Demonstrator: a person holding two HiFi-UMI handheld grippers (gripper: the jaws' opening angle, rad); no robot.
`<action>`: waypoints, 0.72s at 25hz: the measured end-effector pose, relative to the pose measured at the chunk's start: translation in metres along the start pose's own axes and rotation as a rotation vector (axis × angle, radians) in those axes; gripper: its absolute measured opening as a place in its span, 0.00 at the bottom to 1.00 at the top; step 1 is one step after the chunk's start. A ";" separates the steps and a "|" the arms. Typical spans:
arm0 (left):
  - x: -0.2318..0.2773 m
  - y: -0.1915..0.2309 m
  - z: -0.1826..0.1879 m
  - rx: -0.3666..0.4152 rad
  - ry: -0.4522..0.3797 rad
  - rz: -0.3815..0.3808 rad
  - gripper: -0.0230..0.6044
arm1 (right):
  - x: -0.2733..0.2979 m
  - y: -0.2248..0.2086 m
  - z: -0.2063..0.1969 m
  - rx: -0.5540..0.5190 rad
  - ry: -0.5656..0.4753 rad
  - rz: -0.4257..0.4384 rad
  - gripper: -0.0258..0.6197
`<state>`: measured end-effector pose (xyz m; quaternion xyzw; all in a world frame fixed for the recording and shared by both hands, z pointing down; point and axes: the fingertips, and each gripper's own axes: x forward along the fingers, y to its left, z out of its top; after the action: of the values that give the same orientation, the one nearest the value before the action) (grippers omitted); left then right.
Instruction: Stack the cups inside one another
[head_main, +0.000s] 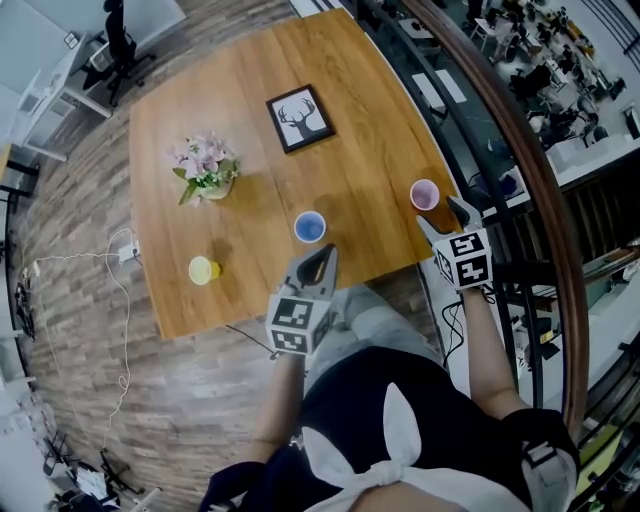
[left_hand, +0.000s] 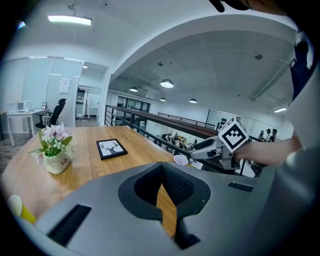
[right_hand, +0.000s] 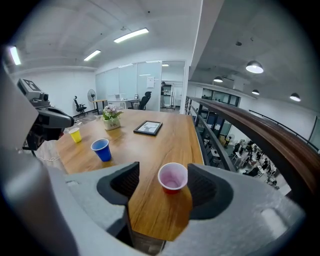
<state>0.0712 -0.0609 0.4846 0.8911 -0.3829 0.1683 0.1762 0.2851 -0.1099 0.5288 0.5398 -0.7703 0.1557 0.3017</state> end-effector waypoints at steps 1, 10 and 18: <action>0.002 0.001 0.001 0.001 0.002 -0.004 0.06 | 0.003 -0.002 -0.001 0.001 0.007 -0.002 0.50; 0.016 0.000 0.001 0.014 0.017 -0.051 0.06 | 0.031 -0.010 -0.015 -0.009 0.062 0.006 0.54; 0.022 0.007 -0.003 0.005 0.043 -0.061 0.06 | 0.056 -0.017 -0.030 -0.011 0.134 0.005 0.56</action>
<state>0.0799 -0.0776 0.4986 0.8990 -0.3514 0.1827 0.1871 0.2969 -0.1406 0.5857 0.5247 -0.7505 0.1880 0.3551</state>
